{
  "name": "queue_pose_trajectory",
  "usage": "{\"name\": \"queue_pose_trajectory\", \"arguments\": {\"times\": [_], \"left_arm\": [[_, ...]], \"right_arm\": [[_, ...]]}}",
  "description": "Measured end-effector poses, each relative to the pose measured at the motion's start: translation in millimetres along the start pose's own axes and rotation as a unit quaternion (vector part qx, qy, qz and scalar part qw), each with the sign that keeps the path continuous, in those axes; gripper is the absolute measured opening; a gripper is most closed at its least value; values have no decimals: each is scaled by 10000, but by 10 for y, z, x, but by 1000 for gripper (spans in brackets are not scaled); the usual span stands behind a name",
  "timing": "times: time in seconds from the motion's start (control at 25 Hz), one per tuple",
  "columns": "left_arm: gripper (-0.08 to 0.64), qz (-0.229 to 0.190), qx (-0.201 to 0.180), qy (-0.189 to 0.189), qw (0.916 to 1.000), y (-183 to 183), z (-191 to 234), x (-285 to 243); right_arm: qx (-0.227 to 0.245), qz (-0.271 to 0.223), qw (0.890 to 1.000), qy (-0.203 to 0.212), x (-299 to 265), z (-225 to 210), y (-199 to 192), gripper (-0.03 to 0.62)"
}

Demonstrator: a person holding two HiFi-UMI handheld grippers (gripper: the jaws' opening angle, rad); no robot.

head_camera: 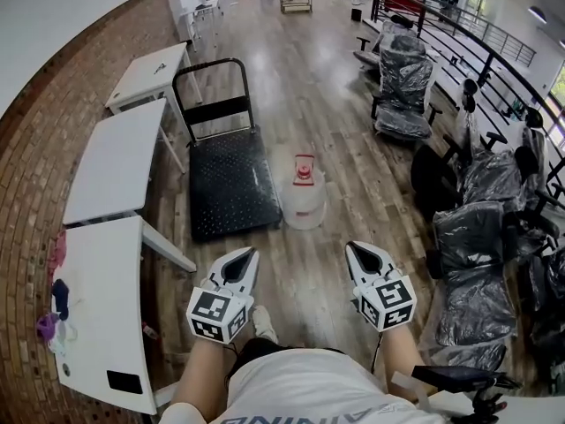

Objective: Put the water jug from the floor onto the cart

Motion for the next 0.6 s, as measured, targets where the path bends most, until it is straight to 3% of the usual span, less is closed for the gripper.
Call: {"name": "queue_pose_trajectory", "arguments": {"times": [0.4,0.6], "left_arm": [[0,-40,426,60,9991,-51,1088,-315],[2,3,-92,108,9999,-23,1600,-376]], "right_arm": [[249,300,9992,-54,-1037,165,143,5],[467,388,9981,-38,-1520,304,189,6]]}}
Point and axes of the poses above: the fingertips, and each gripper's own axes: x backward along the fingers, z to its left, y out of its top, the point moved 8 cm from there along x, backward along the fingers, and after that the axes turned 14 degrees about -z, right-handed, at the moved point
